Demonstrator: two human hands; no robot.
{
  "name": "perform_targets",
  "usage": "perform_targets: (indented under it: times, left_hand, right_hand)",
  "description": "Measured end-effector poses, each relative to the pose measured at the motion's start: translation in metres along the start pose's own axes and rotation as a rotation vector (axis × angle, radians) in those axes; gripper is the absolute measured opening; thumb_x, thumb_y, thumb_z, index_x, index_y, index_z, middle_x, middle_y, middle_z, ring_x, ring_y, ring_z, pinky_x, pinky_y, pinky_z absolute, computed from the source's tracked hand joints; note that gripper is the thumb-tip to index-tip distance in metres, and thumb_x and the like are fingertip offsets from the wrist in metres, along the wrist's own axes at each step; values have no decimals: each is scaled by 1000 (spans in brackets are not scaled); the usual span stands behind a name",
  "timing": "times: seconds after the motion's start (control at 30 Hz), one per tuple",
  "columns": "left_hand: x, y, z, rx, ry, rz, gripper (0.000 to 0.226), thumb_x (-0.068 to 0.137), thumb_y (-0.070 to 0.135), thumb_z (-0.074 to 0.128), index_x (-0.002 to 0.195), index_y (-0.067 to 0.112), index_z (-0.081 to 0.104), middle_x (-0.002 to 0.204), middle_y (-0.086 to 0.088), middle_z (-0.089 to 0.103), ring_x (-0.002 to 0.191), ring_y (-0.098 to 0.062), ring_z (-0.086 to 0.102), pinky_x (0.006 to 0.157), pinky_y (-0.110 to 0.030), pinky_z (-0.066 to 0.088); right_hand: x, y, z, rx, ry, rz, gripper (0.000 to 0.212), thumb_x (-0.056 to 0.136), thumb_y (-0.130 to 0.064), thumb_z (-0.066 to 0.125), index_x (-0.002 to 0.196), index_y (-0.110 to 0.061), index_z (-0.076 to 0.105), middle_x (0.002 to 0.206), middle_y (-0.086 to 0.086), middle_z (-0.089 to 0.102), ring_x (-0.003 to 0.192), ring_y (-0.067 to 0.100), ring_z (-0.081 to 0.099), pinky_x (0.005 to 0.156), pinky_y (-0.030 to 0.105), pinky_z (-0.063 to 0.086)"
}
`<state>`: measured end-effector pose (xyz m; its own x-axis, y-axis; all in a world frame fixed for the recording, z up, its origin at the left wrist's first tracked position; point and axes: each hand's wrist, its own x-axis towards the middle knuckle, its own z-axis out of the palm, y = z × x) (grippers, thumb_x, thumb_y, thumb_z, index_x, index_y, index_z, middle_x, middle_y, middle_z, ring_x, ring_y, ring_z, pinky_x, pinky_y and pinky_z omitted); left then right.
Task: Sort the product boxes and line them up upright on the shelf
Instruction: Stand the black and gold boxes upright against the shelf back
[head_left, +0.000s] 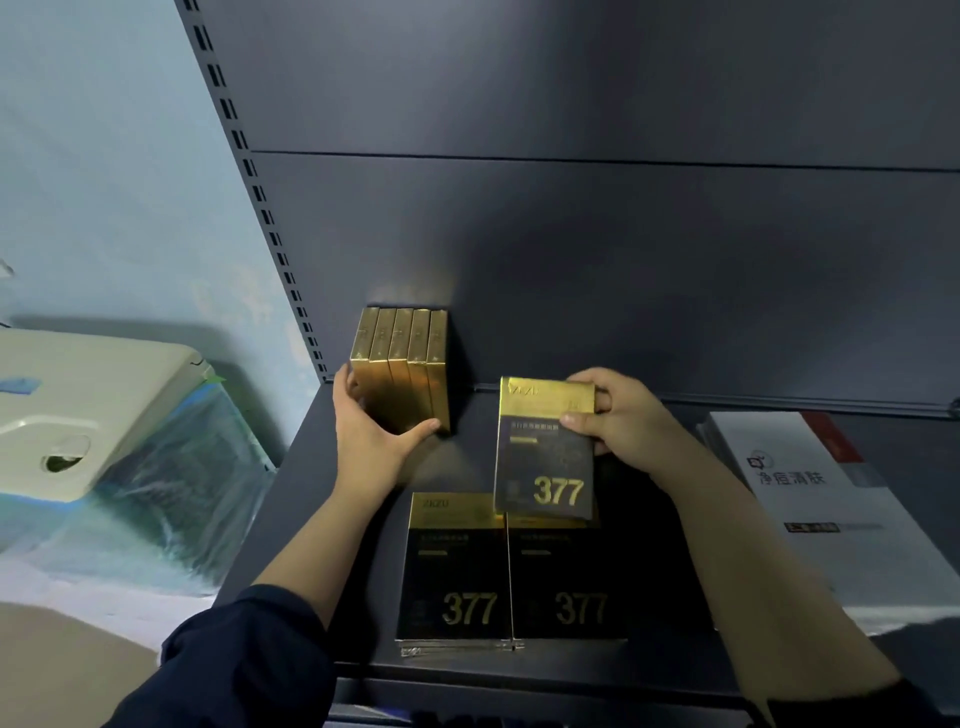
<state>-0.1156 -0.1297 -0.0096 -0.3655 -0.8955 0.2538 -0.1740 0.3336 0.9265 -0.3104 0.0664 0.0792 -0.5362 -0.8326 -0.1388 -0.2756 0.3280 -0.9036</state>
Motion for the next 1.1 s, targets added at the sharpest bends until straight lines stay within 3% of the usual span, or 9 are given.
perform_targets:
  times: [0.13,0.23,0.47,0.57,0.67,0.77,0.87,1.0,1.1]
  left_hand:
    - [-2,-4,-3,-24,-2,-31,125,51,51,85,149,26,11,152,-5,33,142,-20,32,118,-43,28]
    - [-3,-6,-2,-27,-21,-19,122,51,51,86,148,28,14,151,-2,35,141,-18,33,118,-42,28]
    - [0,0,1,23,-41,59,111,54,30,93,139,37,22,134,18,40,128,-1,39,107,-19,30]
    - [-2,4,1,30,-47,76,106,54,29,93,131,44,21,124,34,40,116,16,40,98,-5,28]
    - [-1,4,0,39,-43,91,106,54,30,93,129,47,22,122,43,35,114,27,36,96,0,27]
    - [-1,5,0,63,-40,95,105,53,33,93,128,51,21,122,43,35,114,27,36,96,1,28]
    - [-1,4,0,67,-34,97,104,54,36,92,130,47,22,124,38,38,118,20,39,100,-5,30]
    - [-1,4,0,79,-35,103,103,55,34,92,127,52,20,123,42,34,115,22,39,97,-1,28]
    - [-2,3,0,79,-32,88,108,57,33,91,134,45,17,125,34,38,120,10,40,100,-8,30]
  right_hand:
    - [8,-5,2,44,109,-3,28,91,-7,61,113,-24,55,115,5,65,105,20,63,80,39,58]
    - [13,-10,2,37,149,-103,34,89,0,59,110,-28,56,110,2,66,104,18,63,90,40,54]
    - [58,-34,26,-166,-63,-200,44,87,9,56,107,-30,56,108,-10,63,108,8,59,92,25,46]
    - [76,-37,52,-131,58,-197,57,82,10,65,123,-28,53,124,-7,53,118,12,54,100,26,44]
    - [82,-31,74,-178,267,-210,74,79,-3,75,139,-22,38,135,-1,37,119,12,48,99,25,43]
    - [79,-22,84,-55,26,-80,76,82,-2,70,143,-20,28,139,7,39,112,16,55,94,26,49]
    - [79,-15,87,-142,-179,-41,96,77,-7,76,150,-24,17,149,3,29,132,22,41,102,31,43]
    - [84,-18,90,-99,-81,-68,88,80,-10,75,149,-23,22,149,6,36,132,24,45,106,39,45]
    - [85,-19,91,-112,-106,-60,82,83,-11,72,149,-21,23,150,6,39,131,23,47,106,41,45]
